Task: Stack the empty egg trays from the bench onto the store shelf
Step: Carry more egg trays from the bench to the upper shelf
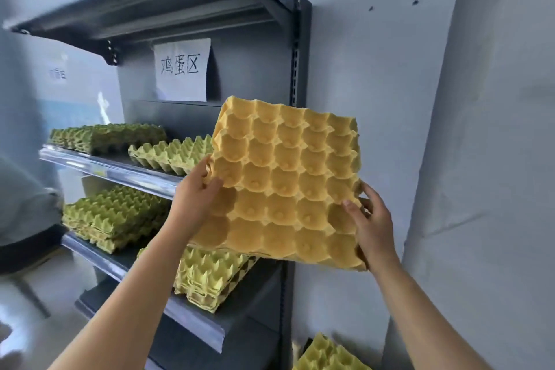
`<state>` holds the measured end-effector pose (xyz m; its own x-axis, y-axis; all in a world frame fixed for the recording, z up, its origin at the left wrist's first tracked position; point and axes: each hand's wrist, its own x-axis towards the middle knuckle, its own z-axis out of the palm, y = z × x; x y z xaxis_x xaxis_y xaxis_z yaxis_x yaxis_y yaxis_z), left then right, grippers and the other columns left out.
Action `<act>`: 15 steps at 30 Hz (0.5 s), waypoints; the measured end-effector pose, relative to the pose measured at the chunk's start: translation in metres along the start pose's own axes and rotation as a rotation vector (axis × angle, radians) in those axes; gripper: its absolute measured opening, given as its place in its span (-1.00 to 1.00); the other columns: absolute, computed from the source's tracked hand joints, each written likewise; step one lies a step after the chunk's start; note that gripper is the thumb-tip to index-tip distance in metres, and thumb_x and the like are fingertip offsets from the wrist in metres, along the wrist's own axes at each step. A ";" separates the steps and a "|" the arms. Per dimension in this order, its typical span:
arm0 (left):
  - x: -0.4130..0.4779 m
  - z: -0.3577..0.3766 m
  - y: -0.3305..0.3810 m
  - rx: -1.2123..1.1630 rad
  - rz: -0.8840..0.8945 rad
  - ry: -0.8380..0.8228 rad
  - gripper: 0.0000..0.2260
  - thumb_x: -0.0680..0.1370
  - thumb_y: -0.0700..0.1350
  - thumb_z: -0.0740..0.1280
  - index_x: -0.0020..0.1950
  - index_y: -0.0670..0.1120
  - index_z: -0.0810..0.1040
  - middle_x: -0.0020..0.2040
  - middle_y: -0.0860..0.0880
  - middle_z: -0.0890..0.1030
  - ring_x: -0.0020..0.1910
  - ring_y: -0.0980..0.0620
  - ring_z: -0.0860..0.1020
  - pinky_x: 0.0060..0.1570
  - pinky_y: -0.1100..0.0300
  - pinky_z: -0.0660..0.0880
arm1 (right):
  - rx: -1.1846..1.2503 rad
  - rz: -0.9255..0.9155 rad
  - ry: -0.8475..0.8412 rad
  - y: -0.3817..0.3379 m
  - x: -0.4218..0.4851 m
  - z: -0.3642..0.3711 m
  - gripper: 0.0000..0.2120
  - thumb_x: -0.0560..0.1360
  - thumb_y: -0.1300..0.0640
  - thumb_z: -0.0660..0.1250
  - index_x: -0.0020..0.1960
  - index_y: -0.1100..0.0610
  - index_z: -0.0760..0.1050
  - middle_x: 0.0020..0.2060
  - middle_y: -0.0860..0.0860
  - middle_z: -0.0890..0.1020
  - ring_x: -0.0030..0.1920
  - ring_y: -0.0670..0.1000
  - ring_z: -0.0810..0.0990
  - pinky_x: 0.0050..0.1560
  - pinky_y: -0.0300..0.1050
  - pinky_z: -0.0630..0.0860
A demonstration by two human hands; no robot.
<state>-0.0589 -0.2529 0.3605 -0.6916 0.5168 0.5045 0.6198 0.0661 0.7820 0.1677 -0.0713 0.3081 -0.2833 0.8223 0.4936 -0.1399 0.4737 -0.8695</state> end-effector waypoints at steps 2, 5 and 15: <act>0.027 -0.016 0.004 0.100 0.002 0.003 -0.53 0.56 -0.07 0.24 0.47 0.00 0.26 0.22 -0.17 0.54 0.14 -0.18 0.51 0.15 -0.12 0.44 | 0.050 -0.011 -0.009 -0.008 0.020 0.026 -0.59 0.47 -0.01 0.38 0.30 -0.14 0.42 0.03 -0.25 0.56 0.04 -0.25 0.53 -0.07 -0.32 0.45; 0.057 -0.037 0.013 0.301 0.053 0.038 -0.54 0.54 -0.07 0.25 0.43 0.01 0.27 0.22 -0.16 0.51 0.19 -0.21 0.46 0.07 -0.04 0.39 | 0.104 -0.020 0.002 -0.022 0.045 0.065 -0.63 0.48 0.02 0.38 0.25 -0.15 0.42 0.00 -0.30 0.54 0.06 -0.20 0.53 -0.08 -0.38 0.43; 0.086 -0.064 -0.018 1.005 0.761 -0.027 -0.50 0.37 0.21 0.41 0.27 0.08 0.50 0.25 -0.02 0.52 0.27 -0.08 0.46 0.31 -0.20 0.22 | 0.148 0.059 0.003 -0.057 0.101 0.203 -0.48 0.50 0.00 0.34 0.42 0.02 0.29 0.25 -0.02 0.51 0.23 0.07 0.50 0.26 0.17 0.42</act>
<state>-0.1531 -0.2639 0.4134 -0.0360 0.7262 0.6866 0.8730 0.3572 -0.3320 -0.0453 -0.0793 0.4039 -0.2925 0.8483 0.4413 -0.2617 0.3729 -0.8902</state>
